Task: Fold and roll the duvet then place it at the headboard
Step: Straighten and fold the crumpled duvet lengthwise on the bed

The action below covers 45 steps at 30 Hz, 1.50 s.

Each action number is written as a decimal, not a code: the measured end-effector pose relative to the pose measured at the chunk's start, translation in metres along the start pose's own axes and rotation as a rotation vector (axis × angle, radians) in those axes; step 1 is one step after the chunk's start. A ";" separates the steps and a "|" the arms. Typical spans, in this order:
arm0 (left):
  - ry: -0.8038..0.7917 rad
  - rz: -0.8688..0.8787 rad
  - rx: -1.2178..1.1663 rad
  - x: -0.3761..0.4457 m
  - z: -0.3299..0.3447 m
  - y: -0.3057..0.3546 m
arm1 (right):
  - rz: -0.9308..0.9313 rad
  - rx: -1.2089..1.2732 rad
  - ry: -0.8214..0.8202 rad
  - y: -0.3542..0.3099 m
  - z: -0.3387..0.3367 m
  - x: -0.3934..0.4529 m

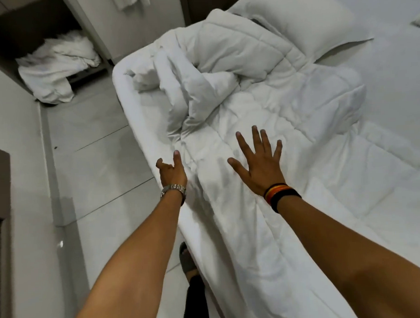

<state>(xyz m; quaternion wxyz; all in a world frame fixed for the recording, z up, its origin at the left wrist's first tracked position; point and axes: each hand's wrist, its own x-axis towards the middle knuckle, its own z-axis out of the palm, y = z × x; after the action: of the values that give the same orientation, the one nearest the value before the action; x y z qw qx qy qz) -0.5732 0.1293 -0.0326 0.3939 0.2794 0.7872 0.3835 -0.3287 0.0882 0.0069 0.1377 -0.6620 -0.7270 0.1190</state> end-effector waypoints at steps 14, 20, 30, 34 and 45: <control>-0.342 -0.065 0.216 0.196 0.122 0.047 | 0.345 -0.163 -0.312 -0.008 0.145 0.119; -0.213 0.304 0.254 0.266 0.004 0.072 | 0.192 -0.083 -0.289 -0.068 0.154 0.126; -0.382 0.115 0.032 0.281 -0.072 0.147 | 0.338 0.243 0.154 -0.143 0.100 0.222; -0.332 0.040 -0.065 0.325 -0.018 0.243 | 0.260 0.230 0.216 -0.153 0.079 0.340; -0.663 -0.020 0.267 0.481 0.110 0.319 | 0.257 -0.162 -0.289 -0.216 0.201 0.453</control>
<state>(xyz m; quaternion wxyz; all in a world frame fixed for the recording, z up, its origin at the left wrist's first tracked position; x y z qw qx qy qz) -0.6942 0.7033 -0.0084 0.5917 0.4298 0.6625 0.1619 -0.6404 0.5203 -0.0845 -0.0380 -0.7343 -0.6559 0.1707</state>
